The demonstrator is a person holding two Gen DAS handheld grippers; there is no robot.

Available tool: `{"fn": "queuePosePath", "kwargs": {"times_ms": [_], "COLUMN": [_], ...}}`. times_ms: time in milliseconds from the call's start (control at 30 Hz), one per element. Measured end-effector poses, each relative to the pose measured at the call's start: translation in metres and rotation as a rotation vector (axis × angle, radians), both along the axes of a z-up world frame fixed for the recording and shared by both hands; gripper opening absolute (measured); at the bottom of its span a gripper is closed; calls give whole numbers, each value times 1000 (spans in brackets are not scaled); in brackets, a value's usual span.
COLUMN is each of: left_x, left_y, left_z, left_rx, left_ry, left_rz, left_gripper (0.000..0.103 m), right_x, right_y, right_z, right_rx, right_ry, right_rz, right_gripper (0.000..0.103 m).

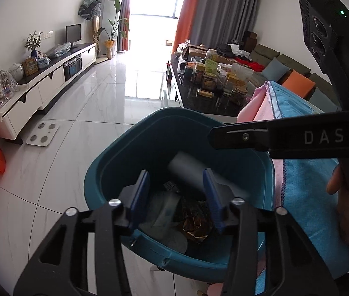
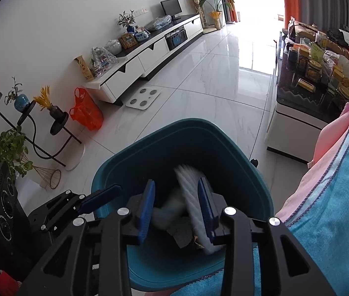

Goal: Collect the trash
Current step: 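Open both tools to drop the cup and foam net into the bin, then move both tools back over the trash on the table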

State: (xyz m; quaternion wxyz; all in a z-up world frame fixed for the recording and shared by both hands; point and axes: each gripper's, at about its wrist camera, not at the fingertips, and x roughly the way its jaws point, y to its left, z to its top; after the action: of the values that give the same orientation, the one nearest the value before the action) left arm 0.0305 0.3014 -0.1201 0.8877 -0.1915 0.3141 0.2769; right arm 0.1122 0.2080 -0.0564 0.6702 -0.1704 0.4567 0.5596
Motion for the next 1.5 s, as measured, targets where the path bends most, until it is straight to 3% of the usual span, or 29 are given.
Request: {"fn": "queuePosePath", "kwargs": {"times_ms": [67,200,300,367,500,700,833,933,1100,1500], "left_x": [-1,-9,-11,-14,-21,-28,-32,-34,-37,-44], "left_y": [1,-5,-4,-7,-17,-34,-50,-62,-83,-149], "left_z": [3,14,23,31,52,74,90,103,124,169], "left_rx": [9,38,48,64,110,141,162,172,186,224], "left_ry": [-10,-10,-3,-5,-21,-38,-64,-80,-92,-206], "left_rz": [10,28,41,49,62,61,48,32,15,-107], "left_gripper": [60,68,69,74,87,96,97,97,97,97], "right_x": [1,2,5,7,8,9,9,7,0,-23], "right_y": [-2,-8,-20,-32,-58,-103,-133,-154,-191,-291], "right_z": [2,9,22,34,52,73,80,84,88,90], "right_rx": [10,36,85,120,183,253,277,293,318,374], "right_ry": [4,3,-1,-27,-68,-142,-187,-214,-245,-387], "right_rz": [-6,-21,-42,-64,-92,-149,-187,-213,-258,-402], "right_gripper": [42,42,46,58,68,86,88,96,96,96]}}
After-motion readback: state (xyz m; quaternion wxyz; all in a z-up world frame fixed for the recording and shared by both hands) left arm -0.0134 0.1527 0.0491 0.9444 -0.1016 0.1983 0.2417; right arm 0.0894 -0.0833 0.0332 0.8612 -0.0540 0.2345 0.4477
